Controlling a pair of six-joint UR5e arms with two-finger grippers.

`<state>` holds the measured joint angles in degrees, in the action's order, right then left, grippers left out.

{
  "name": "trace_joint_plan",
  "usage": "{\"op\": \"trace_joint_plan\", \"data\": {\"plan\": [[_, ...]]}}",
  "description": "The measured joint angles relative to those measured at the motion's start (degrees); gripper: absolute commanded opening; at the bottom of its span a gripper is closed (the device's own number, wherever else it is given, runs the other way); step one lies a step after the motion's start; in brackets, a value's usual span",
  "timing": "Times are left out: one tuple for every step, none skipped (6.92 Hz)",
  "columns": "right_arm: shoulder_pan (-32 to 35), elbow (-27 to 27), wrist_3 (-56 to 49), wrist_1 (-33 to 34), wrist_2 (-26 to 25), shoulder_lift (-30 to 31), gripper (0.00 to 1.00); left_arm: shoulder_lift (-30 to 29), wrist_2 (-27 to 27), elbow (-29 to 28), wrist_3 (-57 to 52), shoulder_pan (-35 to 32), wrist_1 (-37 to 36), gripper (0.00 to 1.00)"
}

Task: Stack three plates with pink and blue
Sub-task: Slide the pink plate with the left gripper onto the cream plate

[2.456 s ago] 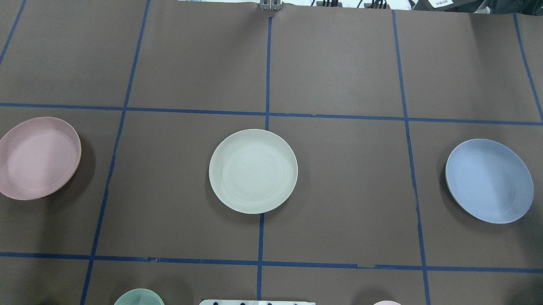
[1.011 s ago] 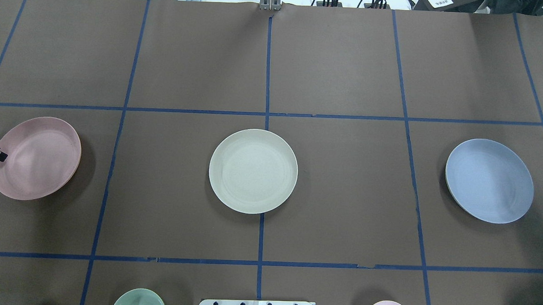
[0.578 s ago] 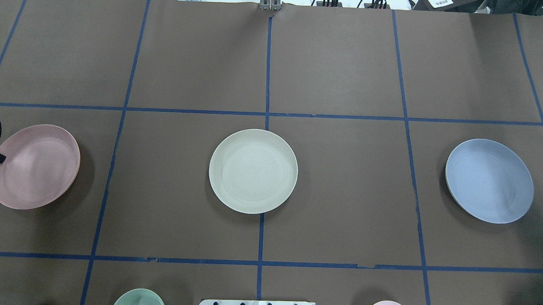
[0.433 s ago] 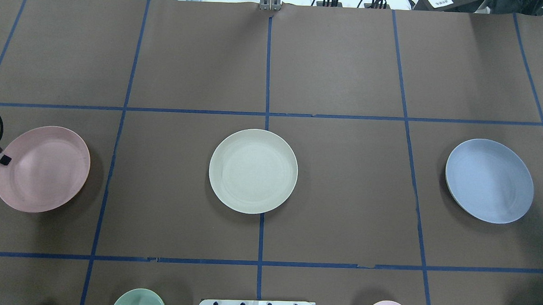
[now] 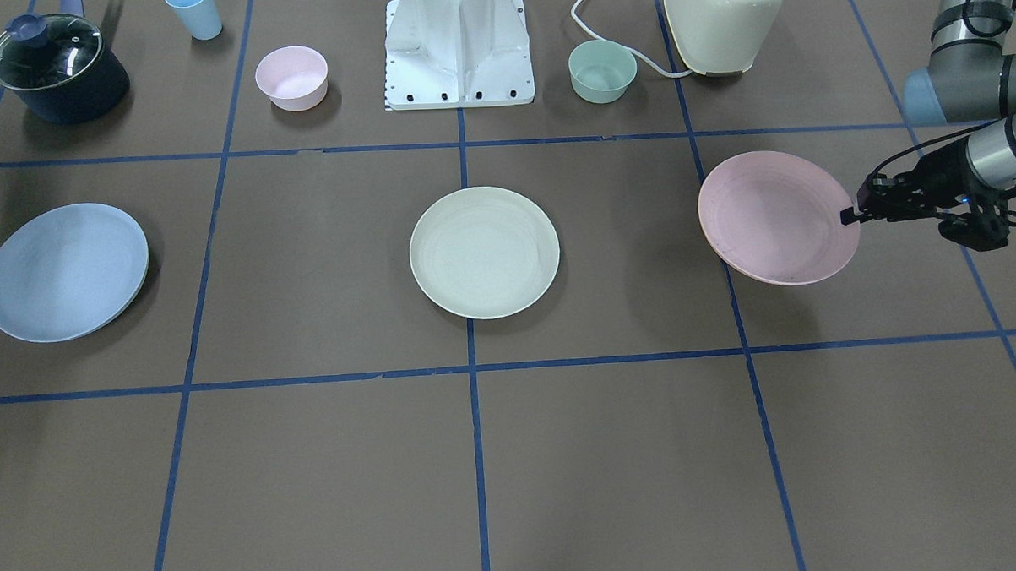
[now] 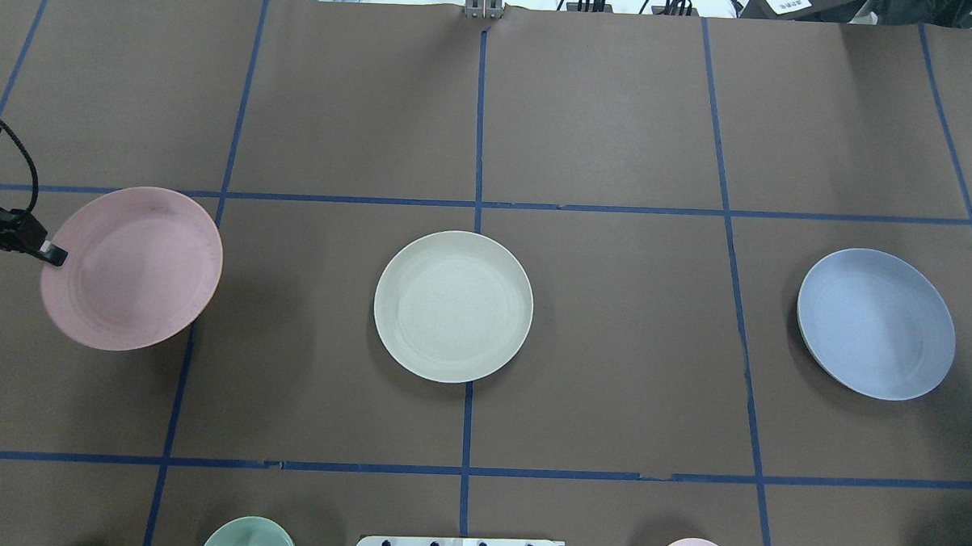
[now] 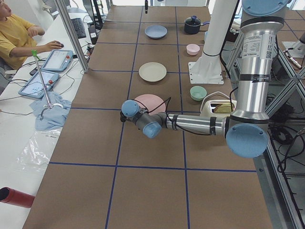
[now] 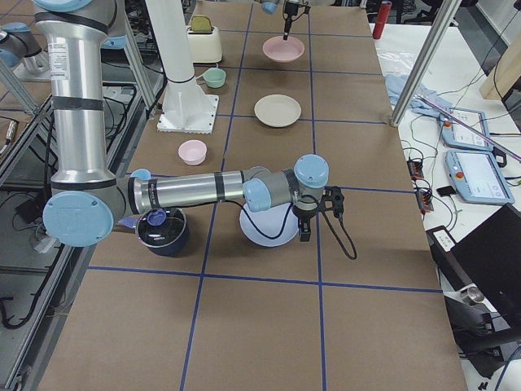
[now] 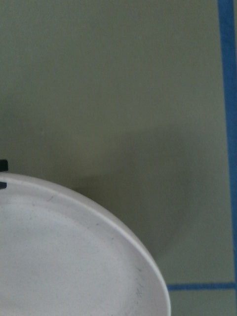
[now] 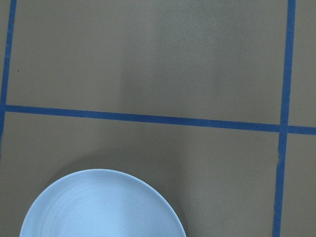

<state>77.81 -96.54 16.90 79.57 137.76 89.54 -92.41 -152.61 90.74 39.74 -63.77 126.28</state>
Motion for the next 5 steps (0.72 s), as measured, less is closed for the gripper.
{"op": "trace_joint_plan", "data": {"plan": [[-0.69, 0.02, 0.04, -0.02, -0.01, -0.04, 1.00, -1.08, 1.40, 4.15, 6.77, 2.40, 0.02, 0.00], [-1.13, 0.03, 0.05, -0.03, -0.02, -0.06, 1.00, -2.56, 4.47, 7.88, 12.68, 5.52, 0.02, 0.00], [-1.37, 0.09, 0.05, -0.03, -0.05, -0.07, 1.00, -5.04, 7.90, 10.42, 17.63, 9.11, 0.00, 0.00], [-1.57, 0.18, 0.06, -0.03, -0.09, -0.07, 1.00, -8.52, 11.57, 11.41, 22.58, 13.30, -0.09, 0.00], [-1.73, 0.27, 0.08, -0.03, -0.09, -0.06, 1.00, -12.30, 14.95, 11.38, 27.37, 17.85, -0.28, 0.00]]}}
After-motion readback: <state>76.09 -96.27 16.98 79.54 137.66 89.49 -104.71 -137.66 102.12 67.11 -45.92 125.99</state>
